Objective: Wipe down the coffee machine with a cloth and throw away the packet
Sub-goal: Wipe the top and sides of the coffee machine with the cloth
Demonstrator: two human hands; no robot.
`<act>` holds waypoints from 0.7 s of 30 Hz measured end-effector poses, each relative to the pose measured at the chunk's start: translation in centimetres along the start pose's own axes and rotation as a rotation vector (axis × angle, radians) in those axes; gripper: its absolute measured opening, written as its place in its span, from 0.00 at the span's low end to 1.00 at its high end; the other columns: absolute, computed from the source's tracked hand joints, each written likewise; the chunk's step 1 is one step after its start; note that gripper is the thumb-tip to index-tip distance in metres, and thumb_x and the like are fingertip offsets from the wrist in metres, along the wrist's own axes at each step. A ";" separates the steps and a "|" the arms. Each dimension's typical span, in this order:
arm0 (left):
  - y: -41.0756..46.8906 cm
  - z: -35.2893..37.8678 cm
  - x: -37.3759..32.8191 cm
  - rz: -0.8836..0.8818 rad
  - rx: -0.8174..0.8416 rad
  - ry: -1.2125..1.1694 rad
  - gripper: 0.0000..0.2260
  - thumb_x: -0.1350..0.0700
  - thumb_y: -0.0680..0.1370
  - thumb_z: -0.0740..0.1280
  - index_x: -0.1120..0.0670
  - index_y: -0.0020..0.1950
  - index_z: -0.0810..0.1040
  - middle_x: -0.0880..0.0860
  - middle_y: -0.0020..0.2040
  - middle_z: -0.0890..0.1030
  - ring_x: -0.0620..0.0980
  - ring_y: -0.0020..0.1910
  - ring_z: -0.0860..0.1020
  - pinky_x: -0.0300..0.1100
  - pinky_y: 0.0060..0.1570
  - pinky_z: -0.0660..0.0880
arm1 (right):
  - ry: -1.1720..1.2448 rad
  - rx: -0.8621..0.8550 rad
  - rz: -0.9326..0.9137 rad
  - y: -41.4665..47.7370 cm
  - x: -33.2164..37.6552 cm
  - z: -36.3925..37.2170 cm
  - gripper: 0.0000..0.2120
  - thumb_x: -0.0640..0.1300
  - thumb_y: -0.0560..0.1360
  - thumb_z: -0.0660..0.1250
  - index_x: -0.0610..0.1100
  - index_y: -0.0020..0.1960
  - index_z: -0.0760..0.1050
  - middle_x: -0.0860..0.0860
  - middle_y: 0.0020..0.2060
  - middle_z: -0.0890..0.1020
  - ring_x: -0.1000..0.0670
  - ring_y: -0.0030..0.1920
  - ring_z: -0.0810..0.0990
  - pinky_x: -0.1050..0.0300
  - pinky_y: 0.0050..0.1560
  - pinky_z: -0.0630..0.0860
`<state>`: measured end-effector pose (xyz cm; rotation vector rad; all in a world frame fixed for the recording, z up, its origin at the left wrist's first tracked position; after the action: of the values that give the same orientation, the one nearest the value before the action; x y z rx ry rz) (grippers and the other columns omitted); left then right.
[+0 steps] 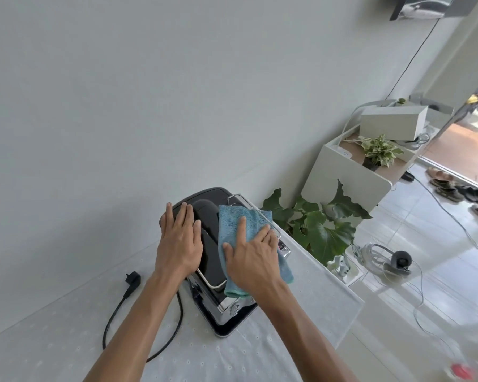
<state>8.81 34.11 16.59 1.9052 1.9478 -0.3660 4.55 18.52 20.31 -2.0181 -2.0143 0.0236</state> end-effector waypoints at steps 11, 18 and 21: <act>0.0 -0.3 -0.2 0.007 0.002 -0.015 0.25 0.49 0.85 0.42 0.59 0.80 0.51 0.55 0.81 0.52 0.55 0.80 0.39 0.49 0.78 0.39 | -0.111 -0.010 -0.004 0.8 0.2 0.1 0.35 0.60 0.84 0.40 0.39 0.82 0.39 0.19 0.72 0.53 0.26 0.77 0.53 0.38 0.79 0.46; 0.0 -0.1 0.0 -0.002 -0.018 -0.059 0.25 0.49 0.85 0.42 0.59 0.80 0.52 0.55 0.81 0.52 0.54 0.80 0.40 0.48 0.78 0.40 | -0.161 -0.004 -0.018 0.2 -0.2 0.0 0.36 0.62 0.83 0.41 0.39 0.82 0.40 0.20 0.72 0.57 0.28 0.77 0.57 0.37 0.78 0.48; -0.1 -0.1 0.0 -0.006 -0.019 -0.074 0.25 0.49 0.85 0.43 0.59 0.80 0.51 0.55 0.81 0.52 0.54 0.80 0.39 0.48 0.78 0.39 | -0.204 0.045 0.007 0.4 0.1 0.0 0.35 0.60 0.84 0.40 0.37 0.81 0.39 0.19 0.70 0.57 0.26 0.76 0.56 0.36 0.78 0.49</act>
<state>8.74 34.12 16.69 1.8478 1.9035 -0.4122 4.98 18.58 20.23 -2.0677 -2.1053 0.2849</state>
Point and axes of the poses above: each hand's wrist, its own y-axis towards the middle knuckle, its own z-axis out of the palm, x = y × z, the point moved 5 cm from there along y, towards the middle knuckle
